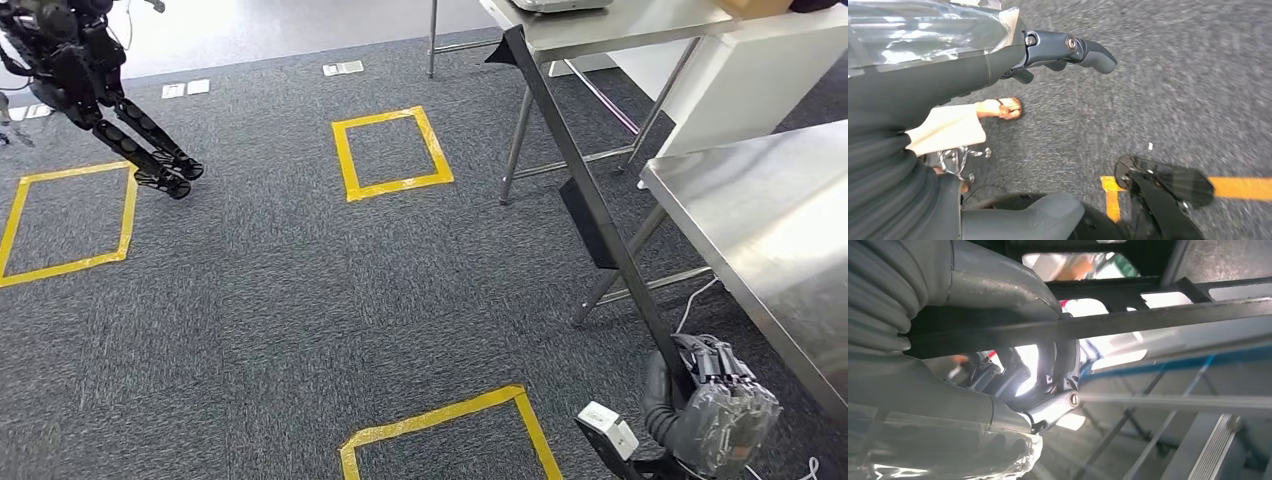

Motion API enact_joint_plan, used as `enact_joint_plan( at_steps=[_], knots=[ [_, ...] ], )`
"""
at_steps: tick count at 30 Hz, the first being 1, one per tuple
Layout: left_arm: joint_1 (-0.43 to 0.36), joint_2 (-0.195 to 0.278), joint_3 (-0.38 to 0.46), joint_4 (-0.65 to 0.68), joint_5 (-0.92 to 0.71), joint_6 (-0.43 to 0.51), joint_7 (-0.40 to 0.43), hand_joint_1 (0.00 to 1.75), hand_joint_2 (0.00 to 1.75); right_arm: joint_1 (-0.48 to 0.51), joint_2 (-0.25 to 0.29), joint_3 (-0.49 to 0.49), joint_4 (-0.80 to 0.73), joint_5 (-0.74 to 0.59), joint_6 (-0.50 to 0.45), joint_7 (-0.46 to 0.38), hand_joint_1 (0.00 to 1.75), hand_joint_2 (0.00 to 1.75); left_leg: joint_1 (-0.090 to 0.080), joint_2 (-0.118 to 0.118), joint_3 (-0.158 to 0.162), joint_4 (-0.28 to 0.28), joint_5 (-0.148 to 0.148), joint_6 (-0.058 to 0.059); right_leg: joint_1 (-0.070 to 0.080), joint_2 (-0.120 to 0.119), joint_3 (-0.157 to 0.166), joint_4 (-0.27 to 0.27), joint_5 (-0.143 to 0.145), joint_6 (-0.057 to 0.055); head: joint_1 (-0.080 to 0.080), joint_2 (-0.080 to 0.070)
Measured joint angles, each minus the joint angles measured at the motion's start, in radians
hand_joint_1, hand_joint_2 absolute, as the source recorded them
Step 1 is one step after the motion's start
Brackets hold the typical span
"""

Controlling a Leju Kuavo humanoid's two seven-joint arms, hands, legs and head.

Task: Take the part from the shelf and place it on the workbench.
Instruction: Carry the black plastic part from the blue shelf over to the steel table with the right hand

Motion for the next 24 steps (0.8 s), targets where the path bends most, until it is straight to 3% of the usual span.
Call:
enact_joint_plan(
  at_steps=[1,2,4,6,8,10,11,12,13,15,17,19,21,23,24],
  knots=[
    [0.000,0.002,0.000,0.000,-0.001,-0.003,-0.004,0.00,1.75,-0.001,0.000,-0.009,-0.009,-0.002,0.000,-0.005,1.75,1.75,-0.004,0.010,0.005,0.000,-0.004,-0.007,0.003,-0.014,0.016,-0.030,0.008,-0.004,-0.001,0.000],
    [0.000,0.003,0.000,0.000,-0.002,-0.005,-0.006,0.00,1.75,-0.001,0.000,-0.018,-0.018,-0.004,0.000,-0.008,1.75,1.75,-0.006,0.022,0.008,0.000,-0.007,-0.013,0.008,-0.012,0.020,-0.039,0.009,-0.010,-0.002,0.000],
    [-0.002,0.005,0.000,0.000,-0.002,-0.006,-0.009,0.00,1.75,0.002,0.000,-0.033,-0.031,-0.004,0.000,-0.011,1.75,1.75,-0.002,0.031,0.015,0.001,-0.013,-0.023,0.003,0.016,0.015,-0.038,0.013,-0.023,-0.009,0.000],
    [-0.002,0.006,0.000,0.000,-0.003,-0.007,-0.008,0.00,1.75,0.001,-0.002,-0.044,-0.043,-0.003,0.000,-0.013,1.75,1.75,0.005,-0.009,0.000,0.044,-0.049,-0.031,-0.005,0.040,0.014,-0.040,0.017,-0.039,-0.012,0.000],
    [0.000,0.007,0.000,0.000,-0.004,-0.005,-0.004,0.00,1.75,-0.005,-0.009,-0.051,-0.050,0.001,0.000,-0.014,1.75,1.75,0.006,-0.064,-0.051,0.157,-0.114,-0.031,-0.002,0.062,0.012,-0.040,0.019,-0.055,-0.015,0.000],
    [0.001,0.008,0.000,0.000,-0.006,-0.003,0.006,0.00,1.75,-0.012,-0.020,-0.060,-0.051,0.016,0.000,-0.008,1.75,1.75,0.005,-0.082,-0.105,0.265,-0.153,-0.029,0.005,0.086,0.011,-0.040,0.020,-0.063,-0.016,0.000],
    [0.002,0.009,0.001,0.000,-0.008,-0.003,0.010,0.00,1.75,-0.014,-0.028,-0.065,-0.051,0.029,0.000,0.001,1.75,1.75,0.006,-0.085,-0.114,0.277,-0.146,-0.028,0.006,0.100,0.011,-0.039,0.021,-0.063,-0.016,0.000],
    [0.002,0.010,0.001,0.000,-0.011,-0.004,0.013,0.00,1.75,-0.016,-0.037,-0.069,-0.051,0.045,0.000,0.015,1.75,1.75,0.008,-0.088,-0.105,0.253,-0.119,-0.027,0.006,0.114,0.012,-0.038,0.021,-0.063,-0.016,0.000],
    [0.002,0.011,0.002,0.000,-0.013,-0.006,0.014,0.00,1.75,-0.018,-0.046,-0.072,-0.051,0.061,0.000,0.034,1.75,1.75,0.010,-0.097,-0.082,0.200,-0.083,-0.026,0.006,0.128,0.012,-0.036,0.021,-0.063,-0.016,0.000],
    [0.003,0.014,0.004,0.000,-0.016,-0.016,0.011,0.00,1.75,-0.019,-0.067,-0.076,-0.052,0.093,0.000,0.079,1.75,1.75,0.018,-0.144,-0.034,0.089,-0.030,-0.025,0.008,0.152,0.008,-0.029,0.020,-0.059,-0.016,0.000],
    [0.003,0.018,0.007,0.000,-0.020,-0.030,0.001,0.00,1.75,-0.018,-0.092,-0.079,-0.054,0.116,0.000,0.125,1.75,1.75,0.016,-0.172,-0.017,0.044,-0.021,-0.023,0.011,0.171,-0.003,-0.024,0.023,-0.048,-0.015,0.000],
    [0.002,0.021,0.010,0.000,-0.025,-0.044,-0.012,0.00,1.75,-0.013,-0.117,-0.087,-0.056,0.128,0.000,0.157,1.75,1.75,0.008,-0.152,-0.015,0.037,-0.016,-0.011,0.011,0.186,-0.015,-0.023,0.028,-0.032,-0.015,0.000],
    [0.003,0.024,0.013,0.000,-0.031,-0.057,-0.022,0.00,1.75,-0.008,-0.138,-0.102,-0.059,0.136,0.000,0.173,1.75,1.75,0.004,-0.126,-0.013,0.028,-0.009,0.005,0.012,0.150,-0.036,0.007,0.014,-0.025,-0.013,0.000],
    [0.004,0.027,0.014,0.000,-0.036,-0.067,-0.028,0.00,1.75,-0.006,-0.154,-0.119,-0.061,0.145,0.000,0.181,1.75,1.75,0.000,-0.096,-0.012,0.024,-0.006,0.015,0.013,0.095,-0.086,0.109,-0.033,-0.030,-0.008,0.000],
    [0.004,0.029,0.014,0.000,-0.037,-0.071,-0.030,0.00,1.75,-0.005,-0.160,-0.127,-0.061,0.150,0.000,0.183,1.75,1.75,-0.002,-0.080,-0.013,0.024,-0.007,0.018,0.013,0.084,-0.116,0.172,-0.058,-0.031,-0.006,0.000]
  ],
)
